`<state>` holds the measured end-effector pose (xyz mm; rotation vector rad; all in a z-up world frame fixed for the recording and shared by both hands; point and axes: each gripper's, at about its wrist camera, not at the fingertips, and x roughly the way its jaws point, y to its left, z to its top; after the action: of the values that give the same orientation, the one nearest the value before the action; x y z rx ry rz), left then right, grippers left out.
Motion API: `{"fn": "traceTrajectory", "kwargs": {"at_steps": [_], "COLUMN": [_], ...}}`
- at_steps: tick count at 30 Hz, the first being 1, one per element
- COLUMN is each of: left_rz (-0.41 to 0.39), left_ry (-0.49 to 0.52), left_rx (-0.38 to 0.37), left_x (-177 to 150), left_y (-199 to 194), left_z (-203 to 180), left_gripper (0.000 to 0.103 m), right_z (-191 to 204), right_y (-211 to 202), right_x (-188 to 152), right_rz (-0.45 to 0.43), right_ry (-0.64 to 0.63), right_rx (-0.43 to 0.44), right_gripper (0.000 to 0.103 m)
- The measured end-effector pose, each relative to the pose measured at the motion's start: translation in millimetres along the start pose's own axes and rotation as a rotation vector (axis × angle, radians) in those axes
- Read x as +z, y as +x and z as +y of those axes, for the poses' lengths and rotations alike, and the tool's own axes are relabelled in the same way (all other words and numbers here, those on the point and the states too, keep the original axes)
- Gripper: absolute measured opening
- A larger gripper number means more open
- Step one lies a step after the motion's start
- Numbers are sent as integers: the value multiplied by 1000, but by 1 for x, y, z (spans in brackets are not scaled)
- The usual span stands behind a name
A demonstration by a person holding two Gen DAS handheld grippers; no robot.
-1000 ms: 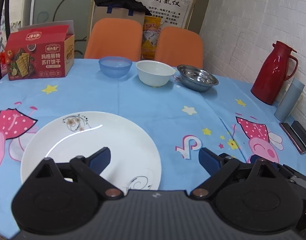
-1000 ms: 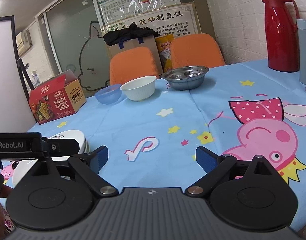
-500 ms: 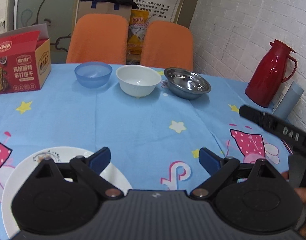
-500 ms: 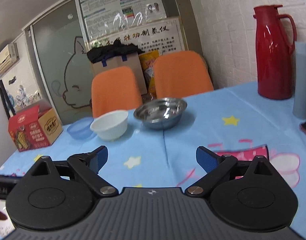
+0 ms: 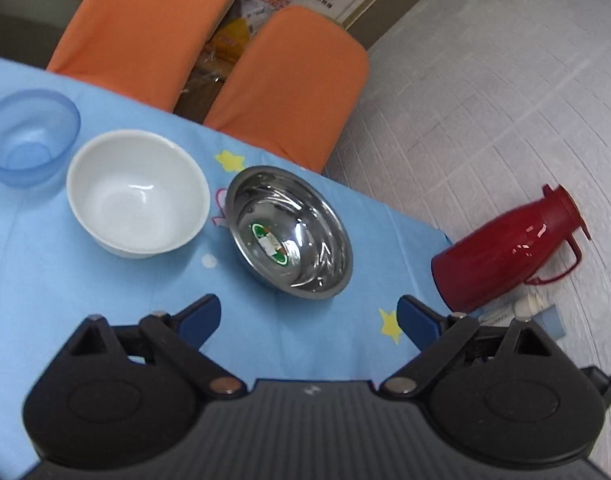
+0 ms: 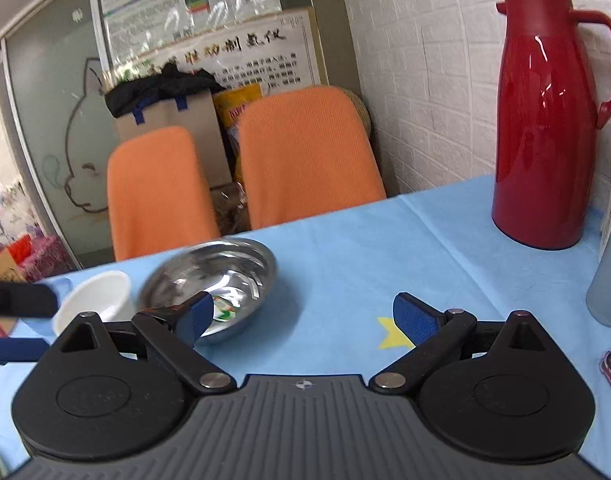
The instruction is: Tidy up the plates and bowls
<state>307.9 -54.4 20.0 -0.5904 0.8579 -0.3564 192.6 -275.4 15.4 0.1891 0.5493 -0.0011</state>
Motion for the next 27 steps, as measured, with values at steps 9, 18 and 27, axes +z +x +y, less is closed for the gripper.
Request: {"fn": "traceTrajectory", "kwargs": {"at_steps": [9,18,27], "left_rz": [-31,56,105], "left_ry": [205,336,462], "left_rx": [-35,50,144], "left_x": [48,87,80], "left_y": [34,111,144], "left_z": [-20,4,0], "left_gripper": [93,93,92], "right_z": [-13,21,33], "right_y": [31,74,110], "right_x": [15,20,10], "right_rz": [63,134,209], "right_ry": [-25,-121,-140], "right_rx": [21,52,69], "right_gripper": [103,103,103]}}
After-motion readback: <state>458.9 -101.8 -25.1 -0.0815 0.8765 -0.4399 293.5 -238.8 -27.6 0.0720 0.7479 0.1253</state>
